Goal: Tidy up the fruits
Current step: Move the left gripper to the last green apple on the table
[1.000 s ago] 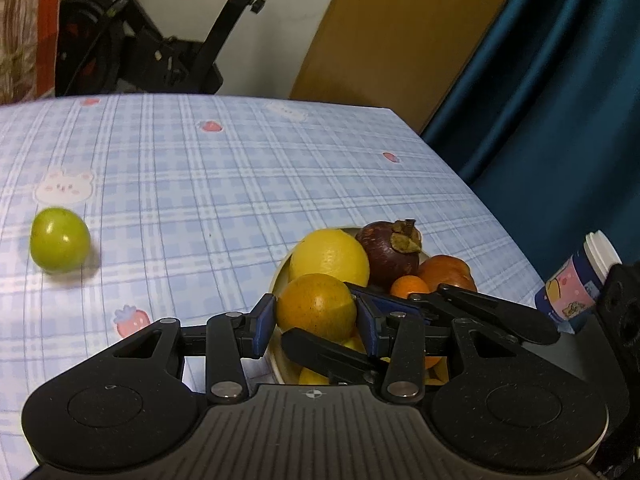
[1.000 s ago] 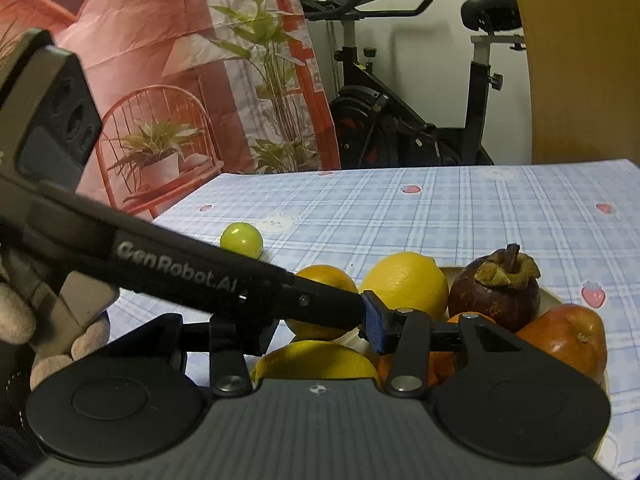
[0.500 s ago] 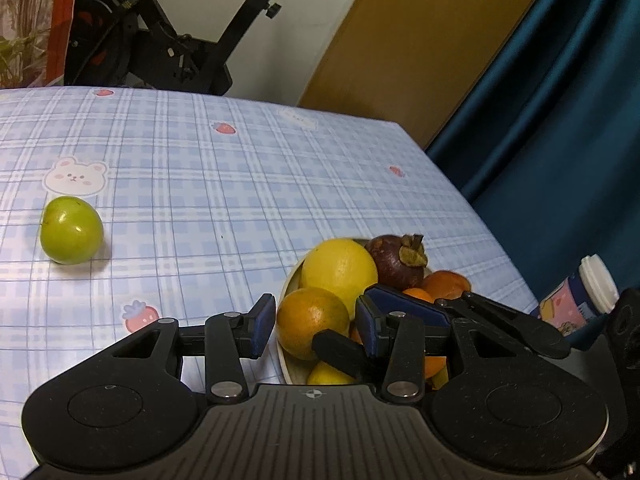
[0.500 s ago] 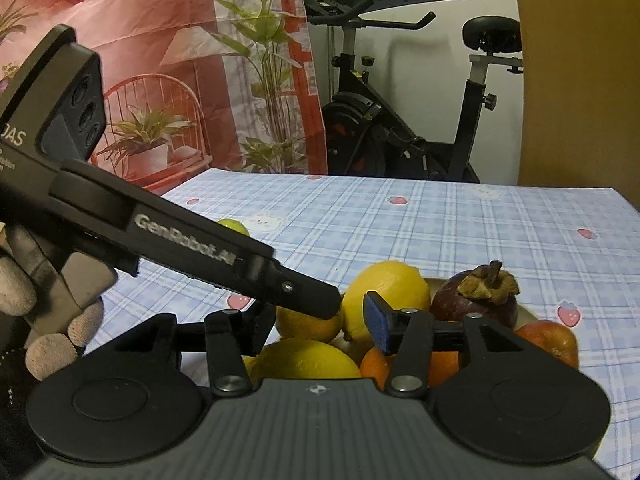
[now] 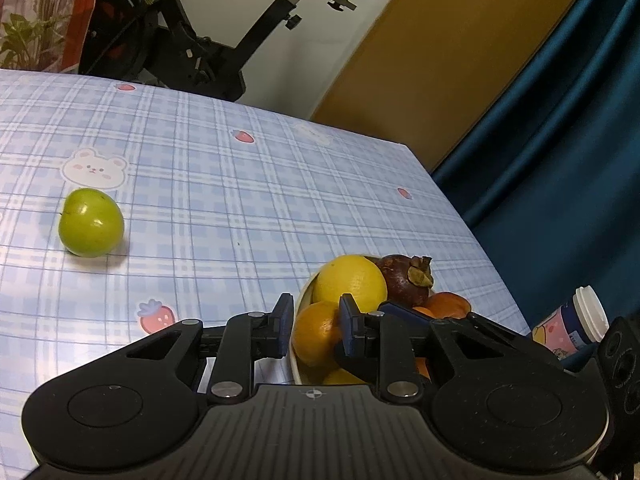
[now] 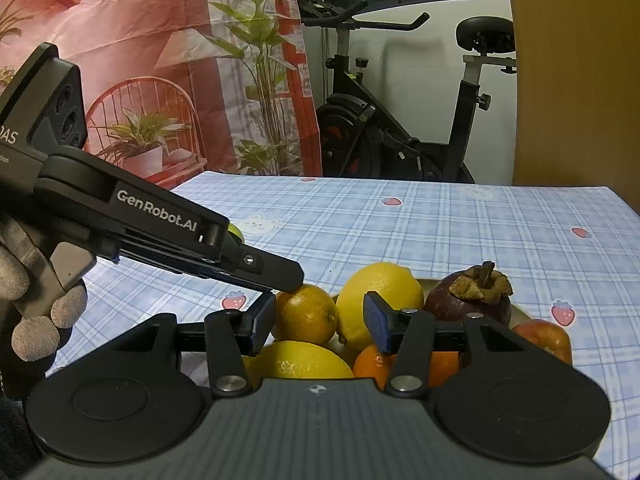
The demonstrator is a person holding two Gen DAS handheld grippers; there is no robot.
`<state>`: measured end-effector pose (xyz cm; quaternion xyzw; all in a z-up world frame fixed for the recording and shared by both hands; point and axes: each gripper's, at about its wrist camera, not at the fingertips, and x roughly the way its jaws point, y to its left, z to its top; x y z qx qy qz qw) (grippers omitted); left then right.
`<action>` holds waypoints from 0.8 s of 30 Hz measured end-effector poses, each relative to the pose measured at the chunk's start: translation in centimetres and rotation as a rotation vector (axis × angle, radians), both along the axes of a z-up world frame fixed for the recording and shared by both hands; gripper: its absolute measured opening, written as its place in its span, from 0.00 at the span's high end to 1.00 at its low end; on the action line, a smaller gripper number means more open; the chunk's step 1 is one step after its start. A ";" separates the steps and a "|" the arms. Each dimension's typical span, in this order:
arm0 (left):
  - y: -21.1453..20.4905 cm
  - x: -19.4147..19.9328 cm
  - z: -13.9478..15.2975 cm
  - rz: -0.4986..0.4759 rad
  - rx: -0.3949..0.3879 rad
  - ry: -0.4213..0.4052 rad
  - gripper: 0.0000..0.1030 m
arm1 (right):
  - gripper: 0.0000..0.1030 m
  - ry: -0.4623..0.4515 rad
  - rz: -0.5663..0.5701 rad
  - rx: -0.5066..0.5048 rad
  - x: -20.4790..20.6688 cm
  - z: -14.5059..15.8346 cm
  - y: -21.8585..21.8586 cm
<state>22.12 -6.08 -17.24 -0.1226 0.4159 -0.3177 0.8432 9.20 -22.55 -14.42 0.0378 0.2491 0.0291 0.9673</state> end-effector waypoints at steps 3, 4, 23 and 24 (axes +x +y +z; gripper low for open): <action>-0.4 0.1 -0.3 -0.018 -0.002 0.009 0.74 | 0.50 0.001 0.002 -0.005 0.0 0.1 0.1; -0.5 0.0 -0.3 -0.022 0.000 0.009 0.74 | 0.50 0.003 0.001 -0.006 0.1 0.1 0.1; 7.9 2.8 3.6 0.135 0.062 -0.119 0.54 | 0.50 0.022 0.088 -0.049 3.2 1.4 3.0; 8.6 3.0 3.7 0.143 0.078 -0.122 0.53 | 0.50 0.027 0.101 -0.049 3.8 1.4 3.3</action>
